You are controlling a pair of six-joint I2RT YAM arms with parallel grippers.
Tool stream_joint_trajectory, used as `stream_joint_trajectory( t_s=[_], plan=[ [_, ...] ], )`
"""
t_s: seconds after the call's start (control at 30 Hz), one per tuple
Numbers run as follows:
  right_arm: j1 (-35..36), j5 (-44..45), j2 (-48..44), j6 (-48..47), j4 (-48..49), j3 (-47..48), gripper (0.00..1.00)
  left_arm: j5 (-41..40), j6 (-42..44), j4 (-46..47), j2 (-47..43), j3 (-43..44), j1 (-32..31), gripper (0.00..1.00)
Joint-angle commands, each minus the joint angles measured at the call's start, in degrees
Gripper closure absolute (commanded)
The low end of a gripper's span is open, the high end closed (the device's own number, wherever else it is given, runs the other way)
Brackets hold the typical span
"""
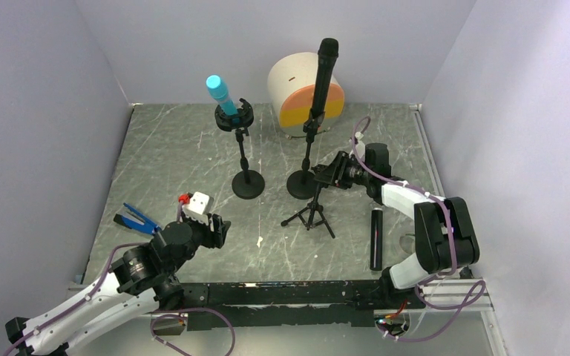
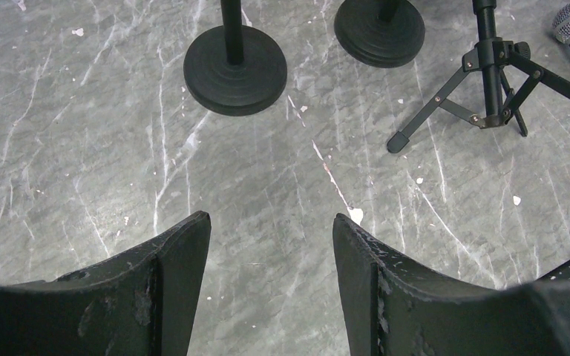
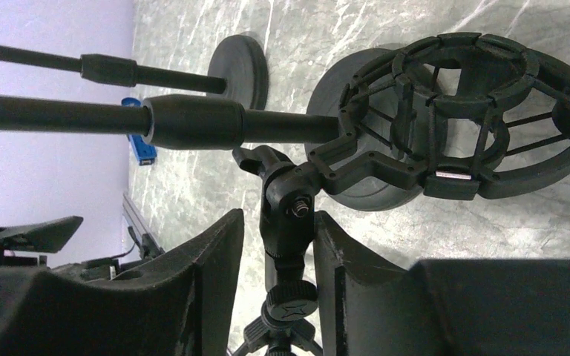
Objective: Remove the microphone from the stand
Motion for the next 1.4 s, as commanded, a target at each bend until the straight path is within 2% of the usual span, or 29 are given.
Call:
stream_joint_trajectory(
  t_s=[0.0,0.17,0.3,0.47,0.67,0.73,0.87,1.03,1.13,1.37],
  plan=[
    [-0.4,-4.6,-0.9,-3.0,10.0,-2.5,0.64,-0.4,-1.1,0.0,-0.7,2.2,0.1,0.34],
    [-0.7,-7.5,-1.6,-3.7,17.5,-5.6,0.83,-0.2,-1.1,0.2,0.0,2.2,0.1,0.34],
    [-1.0,-8.5,-6.1,-5.3,23.1,-9.3,0.9,0.0,-1.2,-0.1,0.0,2.3,0.1,0.34],
    [-1.2,-5.6,-16.4,-11.0,27.7,-15.8,0.91,0.2,-1.4,0.0,-0.7,1.7,0.1,0.34],
    [-1.2,3.6,-30.7,-26.3,26.2,-23.6,0.92,0.1,-1.4,0.3,-0.9,1.3,0.1,0.34],
    [-1.2,5.7,-33.2,-29.7,30.0,-26.3,0.94,0.4,-1.6,0.7,-0.8,1.0,0.1,0.34],
    [-1.2,10.7,-35.1,-35.1,36.2,-29.9,0.99,1.1,-1.8,2.2,-0.3,0.4,0.1,0.34],
    [-1.3,15.9,-33.9,-43.7,33.3,-28.5,1.0,1.7,-1.8,3.1,1.2,0.5,0.1,0.34],
    [-1.5,18.2,-33.6,-45.3,36.1,-29.2,1.0,1.8,-1.8,3.7,1.5,0.4,0.1,0.34],
    [-1.8,22.6,-32.5,-51.3,33.8,-27.1,1.0,1.3,-1.2,3.8,1.7,0.2,0.1,0.34]
  ],
)
